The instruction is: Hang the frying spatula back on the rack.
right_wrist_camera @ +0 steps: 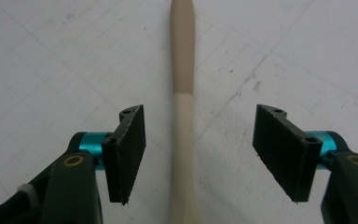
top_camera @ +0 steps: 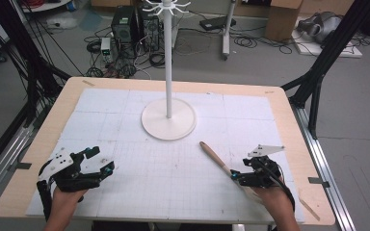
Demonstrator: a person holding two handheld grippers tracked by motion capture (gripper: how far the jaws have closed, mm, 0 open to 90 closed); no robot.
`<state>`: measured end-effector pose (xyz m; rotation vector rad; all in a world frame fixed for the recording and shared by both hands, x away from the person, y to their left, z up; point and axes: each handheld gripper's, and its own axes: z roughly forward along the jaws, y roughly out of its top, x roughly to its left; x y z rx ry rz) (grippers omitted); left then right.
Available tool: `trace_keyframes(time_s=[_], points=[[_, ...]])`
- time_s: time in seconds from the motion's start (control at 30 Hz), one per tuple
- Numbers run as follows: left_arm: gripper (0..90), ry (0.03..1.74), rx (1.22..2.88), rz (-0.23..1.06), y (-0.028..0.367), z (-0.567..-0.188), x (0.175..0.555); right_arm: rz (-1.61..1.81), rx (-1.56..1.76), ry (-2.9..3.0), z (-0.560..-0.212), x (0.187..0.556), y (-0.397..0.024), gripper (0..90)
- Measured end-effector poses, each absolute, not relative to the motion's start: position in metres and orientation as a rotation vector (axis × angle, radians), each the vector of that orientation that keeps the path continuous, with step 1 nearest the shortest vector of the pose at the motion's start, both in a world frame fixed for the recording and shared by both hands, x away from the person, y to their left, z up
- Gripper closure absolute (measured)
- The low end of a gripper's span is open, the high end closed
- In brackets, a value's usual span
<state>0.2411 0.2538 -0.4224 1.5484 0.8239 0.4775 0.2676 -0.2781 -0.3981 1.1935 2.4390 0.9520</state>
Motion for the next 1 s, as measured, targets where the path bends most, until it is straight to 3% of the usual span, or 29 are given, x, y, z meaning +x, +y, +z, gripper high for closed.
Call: trace_keyframes(time_s=[0.63,0.73,1.0], points=[[17.1,0.821,1.561,0.469,0.252,-0.423,0.242,0.792,1.184,2.624,-0.424,0.277,-0.265,52.1],[17.2,0.822,1.559,0.468,0.252,-0.423,0.242,0.783,1.159,2.636,-0.423,0.276,-0.262,58.8],[17.3,0.825,1.561,0.470,0.253,-0.423,0.242,0.749,1.138,2.642,-0.422,0.275,-0.259,60.5]])
